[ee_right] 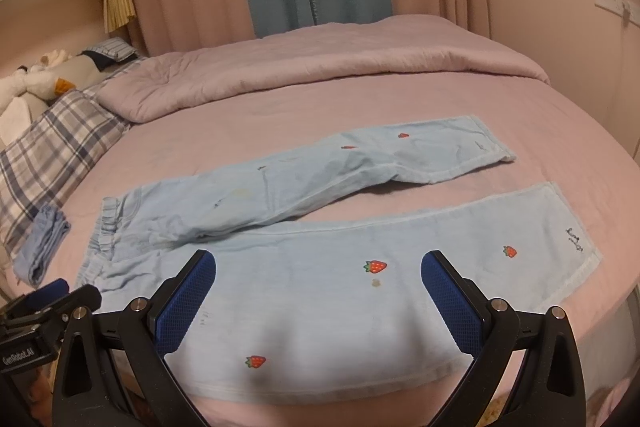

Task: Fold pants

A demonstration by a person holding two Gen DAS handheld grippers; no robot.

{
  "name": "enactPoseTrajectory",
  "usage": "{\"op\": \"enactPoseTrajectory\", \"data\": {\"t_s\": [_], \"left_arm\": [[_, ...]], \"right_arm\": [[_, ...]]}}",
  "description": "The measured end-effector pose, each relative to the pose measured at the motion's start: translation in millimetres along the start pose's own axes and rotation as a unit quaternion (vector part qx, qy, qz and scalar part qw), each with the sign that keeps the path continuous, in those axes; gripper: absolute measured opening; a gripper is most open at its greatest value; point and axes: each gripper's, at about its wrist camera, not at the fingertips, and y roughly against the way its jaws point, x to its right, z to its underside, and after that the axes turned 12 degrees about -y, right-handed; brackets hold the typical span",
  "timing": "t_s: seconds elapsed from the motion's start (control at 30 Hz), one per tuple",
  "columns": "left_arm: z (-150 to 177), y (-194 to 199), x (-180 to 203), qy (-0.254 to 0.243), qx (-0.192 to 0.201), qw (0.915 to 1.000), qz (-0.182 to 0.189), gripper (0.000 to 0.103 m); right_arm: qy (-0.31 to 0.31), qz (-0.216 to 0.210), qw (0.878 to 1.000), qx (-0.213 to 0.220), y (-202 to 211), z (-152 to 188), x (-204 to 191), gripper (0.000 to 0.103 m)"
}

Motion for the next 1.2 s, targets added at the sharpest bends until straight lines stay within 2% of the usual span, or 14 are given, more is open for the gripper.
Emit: {"op": "enactPoseTrajectory", "data": {"t_s": [0.9, 1.0, 1.2], "left_arm": [[1.3, -10.0, -3.9, 0.001, -0.02, 0.9998, 0.004, 0.095], [1.7, -11.7, -4.7, 0.002, -0.024, 0.9997, 0.002, 0.094], [2.0, -12.8, -4.8, 0.001, -0.027, 0.9996, 0.002, 0.094]], "right_arm": [[-0.023, 0.008, 1.0, -0.008, -4.1, -0.4, 15.4, 0.102], [-0.032, 0.012, 0.999, -0.012, -5.5, -2.1, 21.4, 0.096], [-0.043, 0.017, 0.999, -0.015, -6.4, -3.3, 28.9, 0.096]]}}
